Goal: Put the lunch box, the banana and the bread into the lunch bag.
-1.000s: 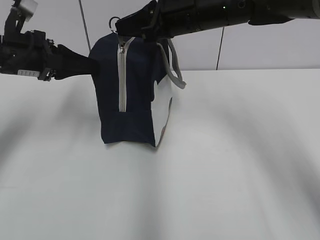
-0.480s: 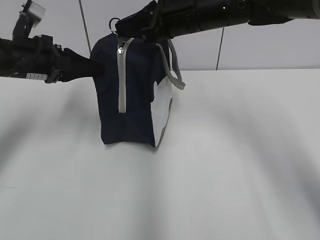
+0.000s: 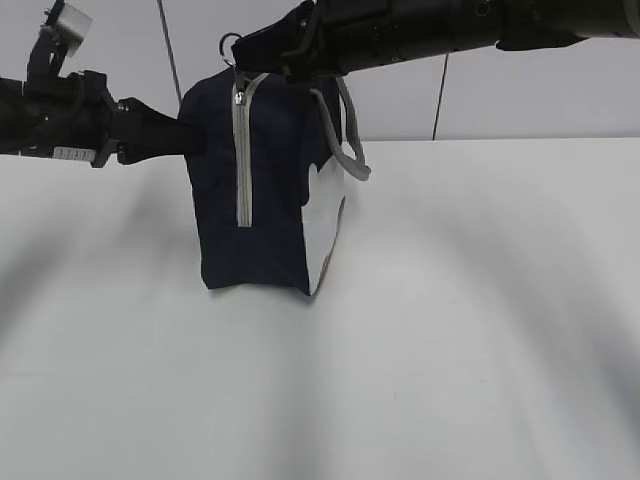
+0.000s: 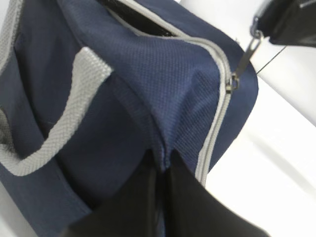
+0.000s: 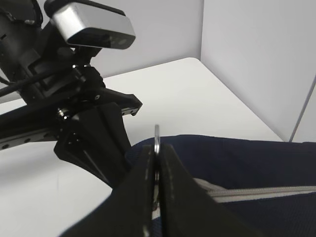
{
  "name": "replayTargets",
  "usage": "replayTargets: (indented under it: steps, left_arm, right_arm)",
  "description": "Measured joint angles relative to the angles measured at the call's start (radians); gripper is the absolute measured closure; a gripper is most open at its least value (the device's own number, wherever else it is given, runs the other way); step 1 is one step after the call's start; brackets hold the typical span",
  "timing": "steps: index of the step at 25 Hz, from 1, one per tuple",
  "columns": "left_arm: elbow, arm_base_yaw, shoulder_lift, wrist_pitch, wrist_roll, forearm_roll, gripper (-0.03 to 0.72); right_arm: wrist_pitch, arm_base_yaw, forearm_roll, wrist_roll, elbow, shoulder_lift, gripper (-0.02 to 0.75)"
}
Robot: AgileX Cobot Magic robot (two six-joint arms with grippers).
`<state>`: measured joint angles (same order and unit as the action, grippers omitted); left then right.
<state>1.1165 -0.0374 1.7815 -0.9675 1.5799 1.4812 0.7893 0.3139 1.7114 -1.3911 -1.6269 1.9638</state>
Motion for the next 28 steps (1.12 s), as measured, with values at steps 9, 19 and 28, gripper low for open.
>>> replayTargets:
  steps: [9,19,28]
  left_arm:
    - [0.0,0.0,0.0,-0.006,-0.034,-0.01,0.685]
    - [0.001,0.0,0.0,-0.03,-0.093,-0.057,0.685]
    - [0.002,0.0,0.0,-0.083,-0.132,-0.099,0.685]
  right_arm:
    - [-0.055,0.0,-0.081,-0.002,0.0,0.0,0.754]
    - [-0.136,0.0,-0.15,-0.004,-0.006,0.001,0.754]
    - [-0.175,0.0,-0.169,-0.009,-0.054,0.037,0.754]
